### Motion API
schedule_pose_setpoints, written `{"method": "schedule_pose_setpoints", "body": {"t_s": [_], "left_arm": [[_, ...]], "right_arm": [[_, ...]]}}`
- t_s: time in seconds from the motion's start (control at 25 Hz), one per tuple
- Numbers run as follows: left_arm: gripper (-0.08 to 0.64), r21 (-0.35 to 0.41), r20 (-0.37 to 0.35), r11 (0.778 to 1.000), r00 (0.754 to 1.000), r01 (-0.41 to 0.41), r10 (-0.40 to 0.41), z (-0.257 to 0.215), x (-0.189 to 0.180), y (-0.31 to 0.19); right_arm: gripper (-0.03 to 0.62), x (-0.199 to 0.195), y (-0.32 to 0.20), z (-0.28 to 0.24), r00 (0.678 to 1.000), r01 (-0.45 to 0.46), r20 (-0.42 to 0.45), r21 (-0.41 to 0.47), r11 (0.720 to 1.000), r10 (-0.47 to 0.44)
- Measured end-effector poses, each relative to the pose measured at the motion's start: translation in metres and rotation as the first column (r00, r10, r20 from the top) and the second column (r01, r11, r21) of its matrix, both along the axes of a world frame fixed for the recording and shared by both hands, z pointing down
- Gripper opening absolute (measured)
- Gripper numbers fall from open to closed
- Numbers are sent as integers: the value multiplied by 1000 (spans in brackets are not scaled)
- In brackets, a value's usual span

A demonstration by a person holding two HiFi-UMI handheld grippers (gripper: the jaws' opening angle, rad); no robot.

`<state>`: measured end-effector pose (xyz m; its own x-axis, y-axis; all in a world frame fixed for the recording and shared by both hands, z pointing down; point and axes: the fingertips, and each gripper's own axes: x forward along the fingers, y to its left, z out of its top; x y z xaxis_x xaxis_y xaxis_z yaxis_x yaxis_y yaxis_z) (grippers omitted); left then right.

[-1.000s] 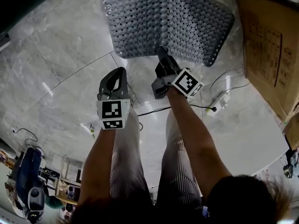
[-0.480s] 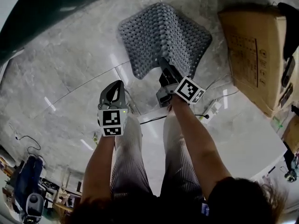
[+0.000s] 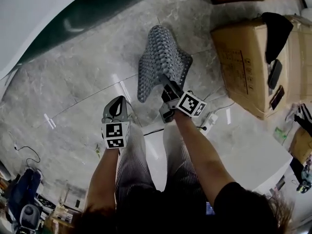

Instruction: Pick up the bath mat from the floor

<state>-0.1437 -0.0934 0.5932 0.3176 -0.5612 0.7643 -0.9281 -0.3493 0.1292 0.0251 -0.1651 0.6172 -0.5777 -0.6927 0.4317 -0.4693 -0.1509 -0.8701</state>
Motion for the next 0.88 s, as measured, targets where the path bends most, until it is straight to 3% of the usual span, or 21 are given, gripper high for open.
{"method": "schedule_pose_setpoints", "body": {"t_s": [0.44,0.88], "left_arm": [[6,94,-30,995,999,-40,43,-101,9,-14],[6,176,-90,984,996,-13,29,-205,11,-2]], "right_arm": [[17,2,15,-115,999,4,37,39,999,-6],[17,-12,24,-238,985,165,29,163,973,-172]]}}
